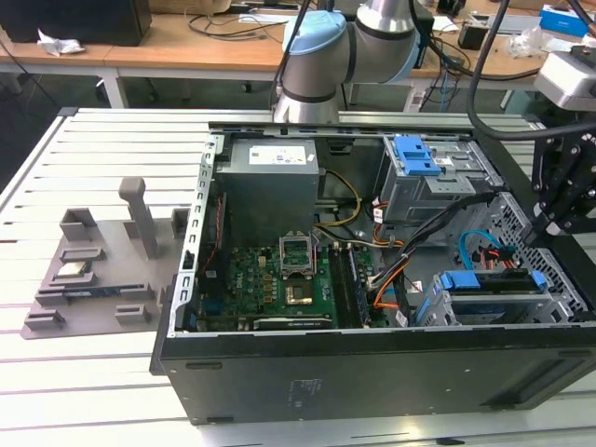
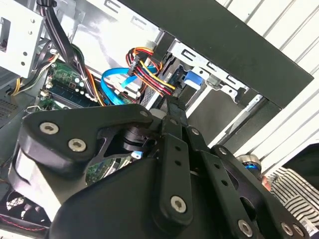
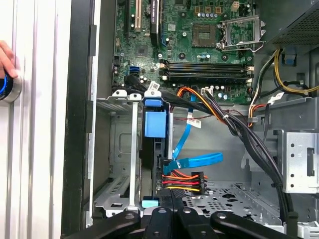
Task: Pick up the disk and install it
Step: 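Insert the second disk wire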
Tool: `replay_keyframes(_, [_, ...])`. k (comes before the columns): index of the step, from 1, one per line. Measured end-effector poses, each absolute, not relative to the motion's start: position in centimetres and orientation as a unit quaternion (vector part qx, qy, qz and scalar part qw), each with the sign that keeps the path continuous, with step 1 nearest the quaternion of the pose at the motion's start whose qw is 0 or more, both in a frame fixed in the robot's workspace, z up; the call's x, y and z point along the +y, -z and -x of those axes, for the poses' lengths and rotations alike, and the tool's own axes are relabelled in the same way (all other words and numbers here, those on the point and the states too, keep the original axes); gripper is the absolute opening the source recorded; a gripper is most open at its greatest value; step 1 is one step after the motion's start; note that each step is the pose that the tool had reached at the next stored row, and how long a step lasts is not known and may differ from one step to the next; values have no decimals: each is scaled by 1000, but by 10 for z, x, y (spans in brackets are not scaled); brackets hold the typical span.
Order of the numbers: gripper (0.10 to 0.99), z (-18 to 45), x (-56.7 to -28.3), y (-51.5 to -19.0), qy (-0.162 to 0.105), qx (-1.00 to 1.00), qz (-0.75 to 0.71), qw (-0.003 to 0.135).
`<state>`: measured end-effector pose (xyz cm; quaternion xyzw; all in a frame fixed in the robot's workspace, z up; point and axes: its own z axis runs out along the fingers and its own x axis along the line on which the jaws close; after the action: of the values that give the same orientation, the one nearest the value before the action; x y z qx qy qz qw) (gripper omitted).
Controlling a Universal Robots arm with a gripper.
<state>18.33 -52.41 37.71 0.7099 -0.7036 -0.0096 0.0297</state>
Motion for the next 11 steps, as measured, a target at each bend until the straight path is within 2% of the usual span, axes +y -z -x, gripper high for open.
replay_keyframes(4, [114, -183, -524, -377, 10, -704, -710, 30])
replay_keyframes(6, [235, -183, -524, -377, 10, -704, -710, 30])
replay_keyframes(7, [361, -183, -524, -377, 10, -704, -710, 30])
replay_keyframes(11, [361, -168, -524, -377, 10, -704, -710, 30])
